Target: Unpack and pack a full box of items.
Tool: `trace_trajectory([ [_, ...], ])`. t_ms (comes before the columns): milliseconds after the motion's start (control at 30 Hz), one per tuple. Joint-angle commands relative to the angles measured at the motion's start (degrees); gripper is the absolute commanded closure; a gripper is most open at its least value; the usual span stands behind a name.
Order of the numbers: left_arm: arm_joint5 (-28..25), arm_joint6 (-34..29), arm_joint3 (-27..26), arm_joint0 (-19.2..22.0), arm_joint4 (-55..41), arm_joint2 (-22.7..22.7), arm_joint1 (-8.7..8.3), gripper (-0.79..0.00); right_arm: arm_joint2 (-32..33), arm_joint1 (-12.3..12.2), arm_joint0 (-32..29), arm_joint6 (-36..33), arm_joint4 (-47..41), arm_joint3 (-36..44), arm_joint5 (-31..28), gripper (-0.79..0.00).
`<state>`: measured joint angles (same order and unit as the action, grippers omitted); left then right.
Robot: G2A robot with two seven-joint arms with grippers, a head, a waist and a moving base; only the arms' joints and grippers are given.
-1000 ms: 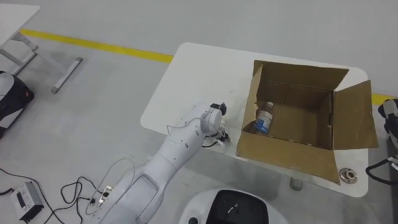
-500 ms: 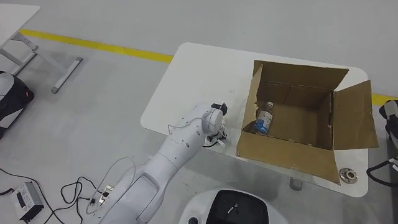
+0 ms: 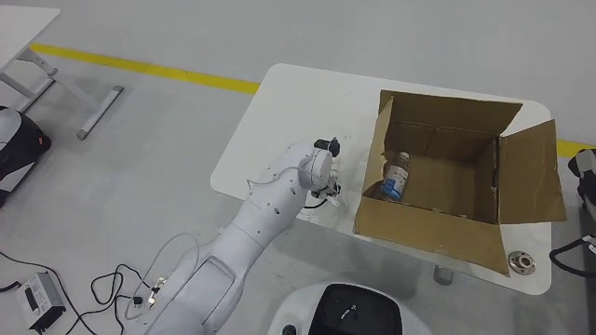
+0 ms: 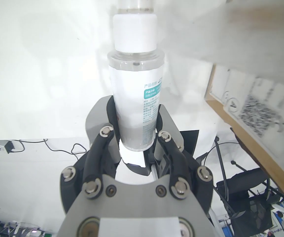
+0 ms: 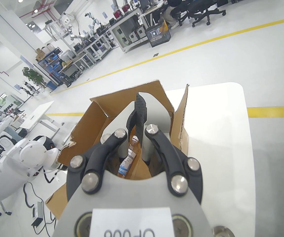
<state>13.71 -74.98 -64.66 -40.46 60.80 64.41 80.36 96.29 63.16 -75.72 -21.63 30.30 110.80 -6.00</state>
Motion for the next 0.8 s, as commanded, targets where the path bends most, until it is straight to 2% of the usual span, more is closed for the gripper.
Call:
trace_trajectory([
  [0, 1.0, -1.0, -6.3, -1.1, 1.3, 2.5, -0.77, 0.000, -0.1, 0.0, 0.1, 0.0, -0.1, -0.1, 0.1, 0.000],
  [233, 3.8, -3.9, -28.4, -4.9, 3.0, 10.2, -2.51, 0.000, -0.3, 0.0, 0.3, 0.5, -0.1, -0.3, 0.1, 0.000],
  [367, 5.3, -3.1, -36.9, -5.9, -1.4, 11.0, -2.37, 0.000, -0.4, 0.0, 0.2, 0.6, 0.4, -0.2, -0.2, 0.000],
  [467, 3.5, -3.0, -39.5, -5.4, -8.0, 10.0, -2.04, 0.000, -0.4, 0.0, 0.1, 0.8, 0.7, -0.2, -0.3, 0.000],
  [667, 0.2, -2.1, -38.1, -1.2, -13.5, 4.6, -1.32, 0.000, -0.6, 0.0, -0.1, 1.2, 1.2, -0.4, -0.5, 0.000],
  [767, 0.8, 2.6, -38.0, -0.5, -12.3, 2.9, -1.06, 0.000, -0.4, 0.0, -0.4, 1.3, 1.1, -0.5, -0.5, 0.000],
])
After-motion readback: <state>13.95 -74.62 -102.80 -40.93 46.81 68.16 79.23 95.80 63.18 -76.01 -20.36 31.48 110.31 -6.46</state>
